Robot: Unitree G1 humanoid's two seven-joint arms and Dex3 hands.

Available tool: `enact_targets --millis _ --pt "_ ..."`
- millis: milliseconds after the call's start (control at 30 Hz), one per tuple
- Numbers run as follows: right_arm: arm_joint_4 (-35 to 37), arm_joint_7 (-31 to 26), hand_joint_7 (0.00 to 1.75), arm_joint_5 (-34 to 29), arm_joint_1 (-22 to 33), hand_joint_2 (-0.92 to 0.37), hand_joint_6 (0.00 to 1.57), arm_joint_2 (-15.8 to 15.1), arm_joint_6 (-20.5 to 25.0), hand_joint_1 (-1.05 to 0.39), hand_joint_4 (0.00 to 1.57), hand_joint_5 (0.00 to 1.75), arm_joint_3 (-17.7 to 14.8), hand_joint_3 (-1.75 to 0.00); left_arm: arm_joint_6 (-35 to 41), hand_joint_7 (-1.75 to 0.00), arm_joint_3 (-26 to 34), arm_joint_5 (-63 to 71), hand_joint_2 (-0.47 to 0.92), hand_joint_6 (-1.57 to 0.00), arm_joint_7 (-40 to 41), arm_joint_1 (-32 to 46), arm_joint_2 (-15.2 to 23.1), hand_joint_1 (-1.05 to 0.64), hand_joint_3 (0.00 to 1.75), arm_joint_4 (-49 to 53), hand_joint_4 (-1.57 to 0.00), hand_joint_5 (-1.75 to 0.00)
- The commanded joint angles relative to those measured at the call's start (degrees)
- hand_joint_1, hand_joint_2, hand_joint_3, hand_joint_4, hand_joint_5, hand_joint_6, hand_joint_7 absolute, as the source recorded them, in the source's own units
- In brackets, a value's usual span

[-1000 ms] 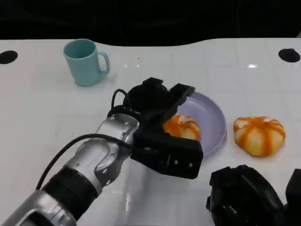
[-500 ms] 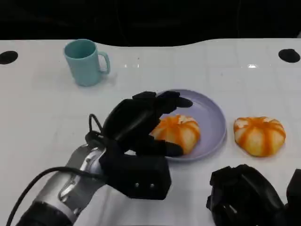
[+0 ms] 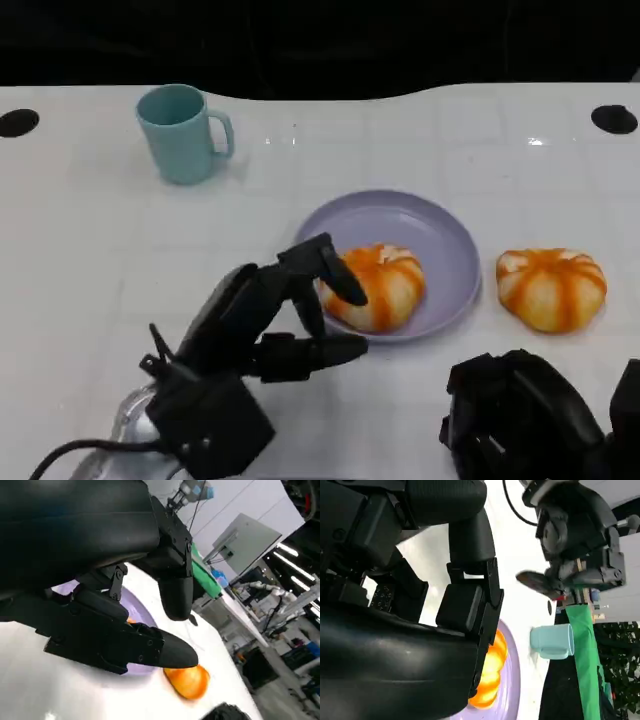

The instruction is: Grasp the bread from the table and place it into the plate.

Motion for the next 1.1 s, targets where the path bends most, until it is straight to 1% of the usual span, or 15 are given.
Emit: enact_targets --millis 33,133,200,333,400,533,667,800,867,1100 --pt "-1.03 -0.55 1.02 0.09 0.58 -0.03 1.57 -0.99 0.78 -1.05 1.53 1.31 -0.32 -1.38 0.55 -1.73 1.9 -11.26 0.92 -0.53 -8.33 4.23 -1.74 -0.73 0.29 -0.71 -0.79 -1.75" --pt "-1.53 -0.65 1.02 0.29 0.73 -0.03 1.57 -0.97 1.44 -1.05 1.52 1.32 -0.32 -1.37 3.45 -1.72 2.85 -16.24 0.92 -0.57 -13.14 6.68 -2.43 -0.78 0.36 -2.99 -0.82 -1.75" --pt "-1.7 -0.57 1.02 0.47 0.8 -0.02 1.57 -0.96 1.66 -1.05 1.52 1.33 -0.33 -1.38 5.63 -1.71 3.56 -20.28 0.92 -0.61 -16.6 8.45 -3.09 -0.79 0.36 -4.45 -0.85 -1.75" --pt "-2.66 -0.66 1.01 0.83 1.08 -0.01 1.57 -0.97 3.12 -1.05 1.52 1.33 -0.34 -1.38 10.21 -1.7 4.9 -27.88 0.92 -0.73 -23.46 11.58 -4.48 -0.76 0.31 -6.8 -0.93 -1.75" --pt "-3.25 -0.85 1.01 0.86 1.26 0.02 1.57 -0.91 3.81 -1.05 1.52 1.34 -0.36 -1.41 11.77 -1.71 5.59 -30.04 0.92 -0.79 -26.28 12.83 -4.83 -0.8 0.31 -7.34 -0.98 -1.75" --pt "-3.8 -1.3 1.02 0.46 1.55 0.02 1.57 -0.9 4.07 -1.05 1.52 1.34 -0.31 -1.43 15.81 -1.71 6.88 -33.76 0.92 -0.82 -30.96 15.03 -5.5 -0.78 0.28 -8.08 -1.0 -1.75" --pt "-3.61 -1.21 1.02 0.23 1.73 0.02 1.57 -0.95 3.15 -1.05 1.52 1.34 -0.23 -1.43 20.54 -1.69 7.69 -35.66 0.91 -0.87 -33.13 17.47 -6.07 -0.77 0.23 -10.42 -1.02 -1.75" --pt "-3.79 -0.95 1.02 0.28 1.97 0.01 1.57 -0.92 2.64 -1.05 1.53 1.34 -0.18 -1.44 23.31 -1.68 8.47 -36.44 0.89 -0.9 -34.53 18.85 -6.87 -0.76 0.2 -11.9 -1.04 -1.75" --pt "-3.93 -0.74 1.02 0.34 2.05 -0.01 1.57 -1.01 2.59 -1.05 1.54 1.33 -0.1 -1.41 23.81 -1.66 8.96 -36.54 0.9 -0.91 -35.31 19.15 -7.3 -0.77 0.2 -12.07 -1.05 -1.75" --pt "-3.98 -1.19 1.01 -0.49 1.99 -0.03 1.57 -1.14 2.18 -1.05 1.54 1.31 0.14 -1.39 24.4 -1.68 11.1 -36.61 0.9 -0.93 -37.93 19.13 -7.81 -0.79 0.2 -10.5 -1.07 -1.75"
